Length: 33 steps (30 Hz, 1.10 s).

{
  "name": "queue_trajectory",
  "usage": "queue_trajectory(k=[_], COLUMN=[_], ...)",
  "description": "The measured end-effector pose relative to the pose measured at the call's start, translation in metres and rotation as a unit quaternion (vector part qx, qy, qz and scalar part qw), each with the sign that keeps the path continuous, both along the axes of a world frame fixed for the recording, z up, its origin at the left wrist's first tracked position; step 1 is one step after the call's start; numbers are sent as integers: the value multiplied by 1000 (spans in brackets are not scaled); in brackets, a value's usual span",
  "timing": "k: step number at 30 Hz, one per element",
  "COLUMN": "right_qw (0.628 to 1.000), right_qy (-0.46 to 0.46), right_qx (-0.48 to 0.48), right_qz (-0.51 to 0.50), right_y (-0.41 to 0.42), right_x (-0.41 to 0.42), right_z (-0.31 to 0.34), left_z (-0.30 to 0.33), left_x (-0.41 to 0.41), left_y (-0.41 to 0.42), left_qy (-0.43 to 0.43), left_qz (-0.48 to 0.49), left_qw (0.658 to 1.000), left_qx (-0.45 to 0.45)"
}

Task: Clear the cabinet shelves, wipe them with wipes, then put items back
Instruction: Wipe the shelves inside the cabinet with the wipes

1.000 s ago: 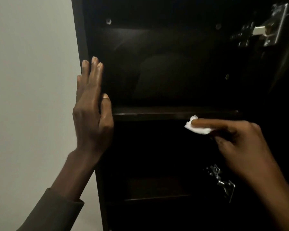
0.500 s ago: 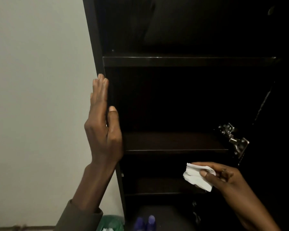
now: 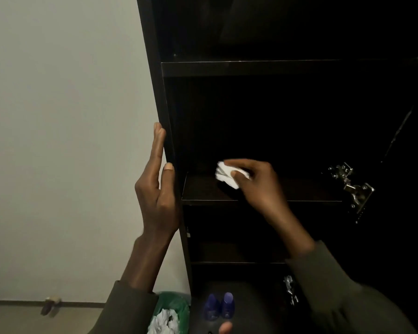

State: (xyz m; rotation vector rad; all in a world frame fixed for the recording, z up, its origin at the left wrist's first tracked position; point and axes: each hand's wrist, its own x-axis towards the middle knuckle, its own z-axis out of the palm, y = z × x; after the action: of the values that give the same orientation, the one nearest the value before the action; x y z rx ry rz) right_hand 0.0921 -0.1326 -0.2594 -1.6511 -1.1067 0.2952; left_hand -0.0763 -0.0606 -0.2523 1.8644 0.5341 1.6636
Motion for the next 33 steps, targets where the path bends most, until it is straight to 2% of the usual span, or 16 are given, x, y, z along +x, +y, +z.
queue_trajectory(k=[5, 10, 13, 17, 24, 29, 30, 33], right_qw=[990, 977, 971, 969, 977, 971, 973, 985], right_qy=[-95, -186, -204, -198, -167, -109, -104, -121], right_qx=[-85, -92, -117, -145, -128, -180, -175, -126], right_qz=[-59, -50, -31, -15, 14, 116, 111, -4], right_y=[79, 90, 88, 86, 59, 39, 41, 60], right_x=[-23, -49, -52, -53, -72, -56, -48, -32], right_z=[4, -1, -3, -5, -16, 9, 16, 23], left_z=[2, 1, 1, 0, -3, -5, -4, -3], left_x=[-4, -2, -2, -1, 6, 7, 7, 5], left_y=[-1, -1, -1, -1, -2, -1, -1, -2], left_qy=[1, -7, -12, -10, -22, -27, -26, -27], left_qz=[-26, -41, -56, -63, -59, -57, -58, -64], left_qw=[1000, 999, 998, 998, 998, 998, 998, 997], left_qx=[-1, -10, -14, -15, -17, -16, -14, -16])
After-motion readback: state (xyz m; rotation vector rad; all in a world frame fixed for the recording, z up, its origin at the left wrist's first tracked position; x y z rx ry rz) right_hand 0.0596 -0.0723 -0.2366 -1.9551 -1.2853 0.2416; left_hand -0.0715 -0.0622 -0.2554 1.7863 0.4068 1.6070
